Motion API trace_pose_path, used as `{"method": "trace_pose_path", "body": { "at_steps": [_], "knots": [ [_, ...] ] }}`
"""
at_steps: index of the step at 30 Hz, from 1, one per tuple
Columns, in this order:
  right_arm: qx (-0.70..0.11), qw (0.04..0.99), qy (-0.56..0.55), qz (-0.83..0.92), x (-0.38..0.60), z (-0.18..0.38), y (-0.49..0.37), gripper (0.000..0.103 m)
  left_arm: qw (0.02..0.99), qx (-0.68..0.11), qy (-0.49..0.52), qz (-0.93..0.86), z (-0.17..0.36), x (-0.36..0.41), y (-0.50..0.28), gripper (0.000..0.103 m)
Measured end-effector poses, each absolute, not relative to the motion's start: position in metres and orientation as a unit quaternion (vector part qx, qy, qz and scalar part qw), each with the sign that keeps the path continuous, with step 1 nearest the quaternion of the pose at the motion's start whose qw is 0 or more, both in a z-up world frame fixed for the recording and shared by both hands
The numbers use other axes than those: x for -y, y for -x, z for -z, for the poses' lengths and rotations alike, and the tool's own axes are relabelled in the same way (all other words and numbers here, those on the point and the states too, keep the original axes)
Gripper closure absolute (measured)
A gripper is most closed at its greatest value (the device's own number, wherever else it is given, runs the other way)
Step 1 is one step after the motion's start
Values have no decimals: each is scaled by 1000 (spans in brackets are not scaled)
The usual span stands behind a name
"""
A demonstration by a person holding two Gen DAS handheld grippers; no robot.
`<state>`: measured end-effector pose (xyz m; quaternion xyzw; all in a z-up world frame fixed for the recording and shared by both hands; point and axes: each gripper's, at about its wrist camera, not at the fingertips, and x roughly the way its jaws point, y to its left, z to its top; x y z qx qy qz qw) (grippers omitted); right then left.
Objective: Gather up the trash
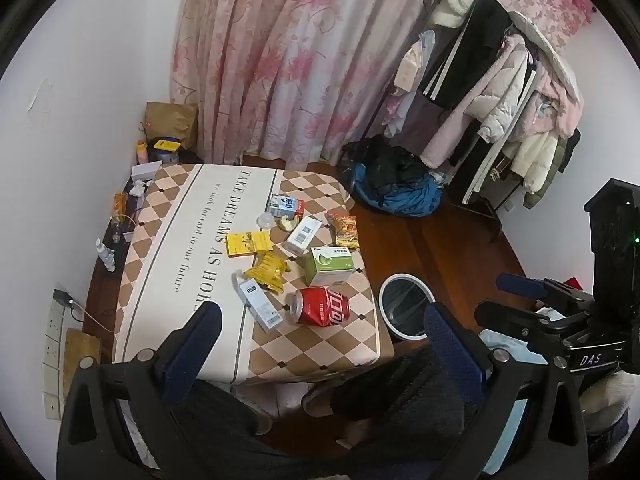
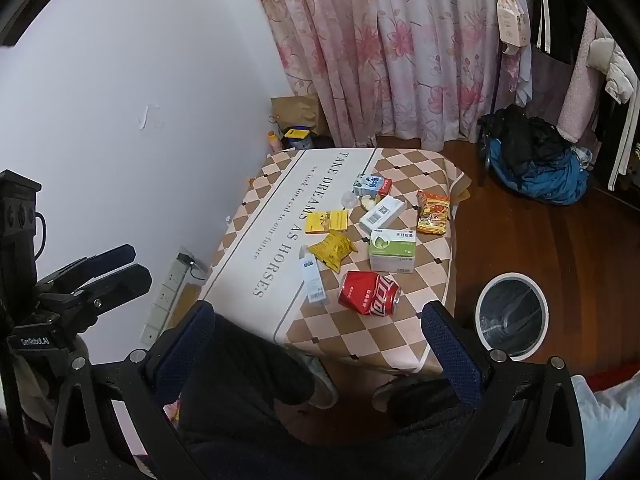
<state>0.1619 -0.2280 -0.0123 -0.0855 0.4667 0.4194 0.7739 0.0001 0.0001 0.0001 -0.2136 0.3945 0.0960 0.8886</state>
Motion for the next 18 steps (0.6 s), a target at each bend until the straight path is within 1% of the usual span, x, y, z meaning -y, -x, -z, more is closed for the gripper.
{"method": "trace_pose_path", "body": {
  "at_steps": [10,16,18],
  "knots": [
    [-471,770,84,-422,225,14,-161,0,889,-395,213,-94,-2,0,-1,0],
    [-470,770,84,-422,223,14,-159,0,888,-403,196,-105,-2,2,-1,0],
    [-470,771,83,-423,223,14,-159,0,888,-403,196,-105,-15,3,-1,0]
  ]
}}
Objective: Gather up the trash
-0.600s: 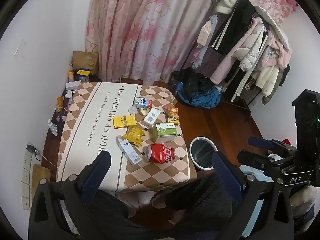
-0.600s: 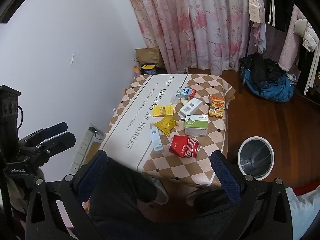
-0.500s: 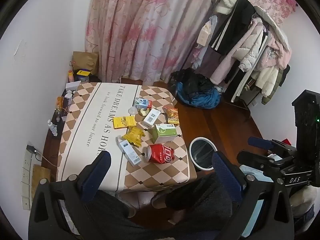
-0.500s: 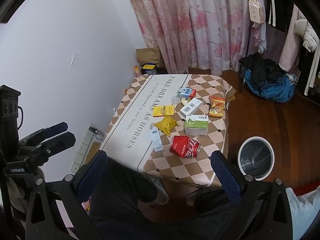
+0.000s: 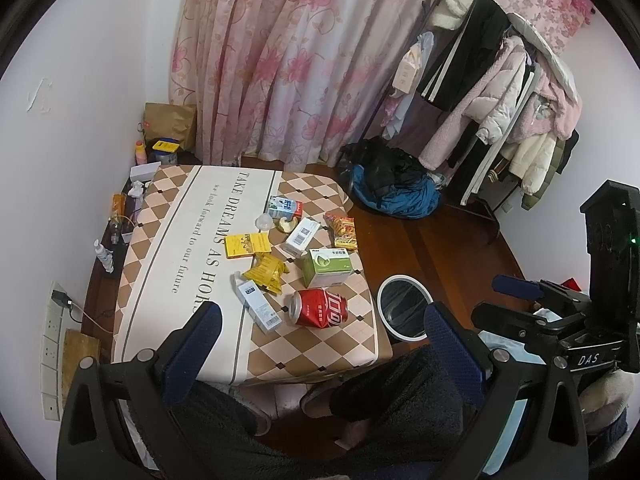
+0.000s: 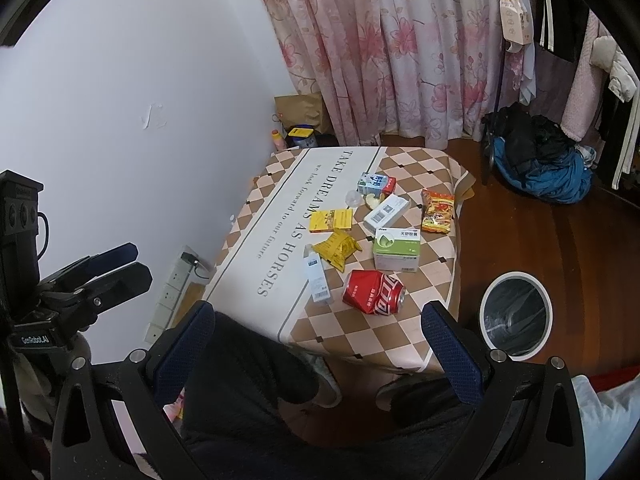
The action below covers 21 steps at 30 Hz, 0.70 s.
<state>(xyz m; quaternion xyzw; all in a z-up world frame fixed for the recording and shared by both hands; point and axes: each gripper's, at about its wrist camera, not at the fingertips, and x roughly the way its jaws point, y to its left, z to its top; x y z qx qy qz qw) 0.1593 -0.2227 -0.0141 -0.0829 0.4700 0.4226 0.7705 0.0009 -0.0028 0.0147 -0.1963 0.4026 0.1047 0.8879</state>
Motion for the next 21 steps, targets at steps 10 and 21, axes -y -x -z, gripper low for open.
{"method": "trace_pose_path", "body": {
  "at_steps": [10,21],
  "knots": [
    [-471,770,83,-422,220,16,-158,0,886,-414,171,-118,-12,6,-2,0],
    [-473,768,80,-424,222,16,-159,0,887,-409,186,-108,-11,10,0,0]
  ]
}}
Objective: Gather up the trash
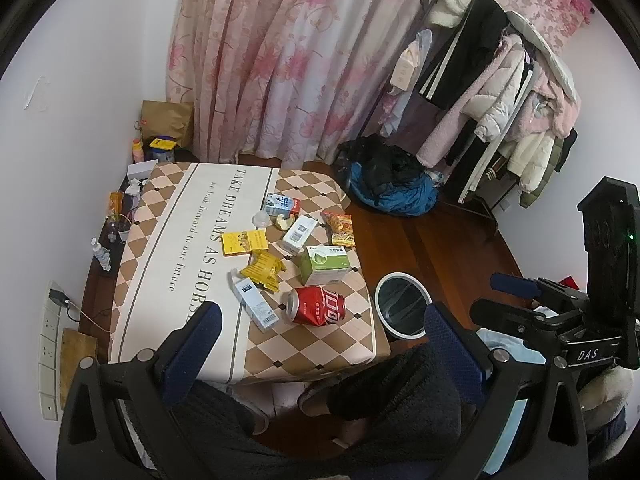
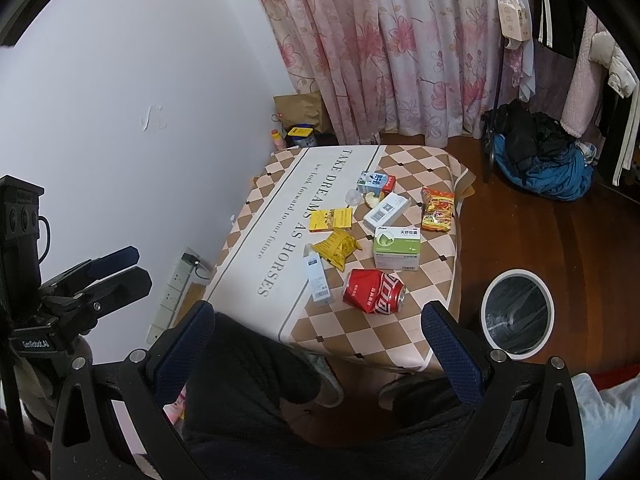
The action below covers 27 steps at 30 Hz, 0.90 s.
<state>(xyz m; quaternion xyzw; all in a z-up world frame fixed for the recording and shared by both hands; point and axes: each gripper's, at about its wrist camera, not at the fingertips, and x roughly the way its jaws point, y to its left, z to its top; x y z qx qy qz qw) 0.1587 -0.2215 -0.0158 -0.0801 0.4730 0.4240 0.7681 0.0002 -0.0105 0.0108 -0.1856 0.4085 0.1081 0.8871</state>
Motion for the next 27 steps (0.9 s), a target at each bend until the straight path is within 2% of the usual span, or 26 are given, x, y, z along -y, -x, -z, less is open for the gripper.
{"method": "trace_pose_path", "body": {
  "at_steps": [9,12,15,18,20,22,27],
  "knots": [
    [-475,767,76,-426,224,17,-162,0,886,-412,182,-110,-6,11,0,0],
    [-476,770,81,-417,223,21,-163,0,885,-411,175,-132,8,11,-4,0],
    [-486,771,111,-397,211,42,-171,0,875,-413,125,-217,32,6,-14,0],
    [-491,764,194,-370,182,87,-183,0,848,-436,87,-288,82,-4,-30,0],
    [-502,752,242,-353,163,122,-196,0,848,-412,70,-326,113,-26,-45,0],
    [-525,721,272,-362,143,165,-210,0,832,-427,65,-347,142,-50,-51,0],
    [-528,640,406,-384,90,256,-218,0,783,-491,118,-363,209,-76,-43,0]
  ]
}}
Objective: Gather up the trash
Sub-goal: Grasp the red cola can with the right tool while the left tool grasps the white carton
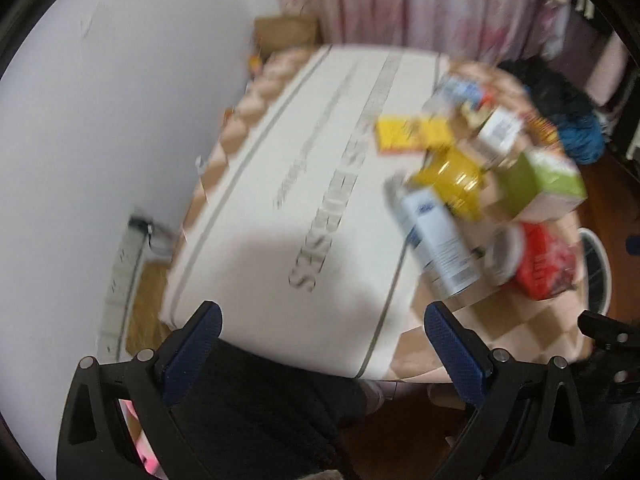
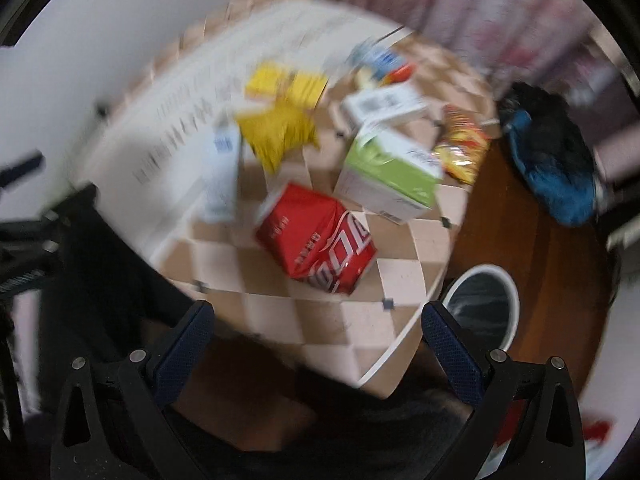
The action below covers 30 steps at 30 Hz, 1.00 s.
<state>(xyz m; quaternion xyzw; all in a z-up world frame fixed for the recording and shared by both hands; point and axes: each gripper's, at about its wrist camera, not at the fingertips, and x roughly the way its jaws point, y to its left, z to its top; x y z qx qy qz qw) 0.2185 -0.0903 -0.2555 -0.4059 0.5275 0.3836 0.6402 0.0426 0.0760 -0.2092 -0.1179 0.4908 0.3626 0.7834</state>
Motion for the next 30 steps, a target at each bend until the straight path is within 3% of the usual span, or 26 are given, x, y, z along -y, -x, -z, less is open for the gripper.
{"method": "trace_pose_path", "body": {
  "at_steps": [6,12,15,19,23,30],
  "knots": [
    [-457,559,560,-405,44,327,-209,0,729,-559,146,-366,261,-62,-24,0],
    [-480,525,573,-406,25,363,-221,0,705,-591,179,-349,302,-53,-53,0],
    [-526,538,521,-404,31,366,-234,7,708,-589,179,-347,303,-57,-62,0],
    [-599,563,427,-377,59,364,-253,7,712,-584,186,-342,300,-60,-70,0],
    [-694,594,260,-314,109,364,-285,7,718,-580,217,-317,293,-62,-85,0],
    [-718,663,49,-206,189,368,-336,7,720,-582,284,-251,298,-69,-144,0]
  ]
}}
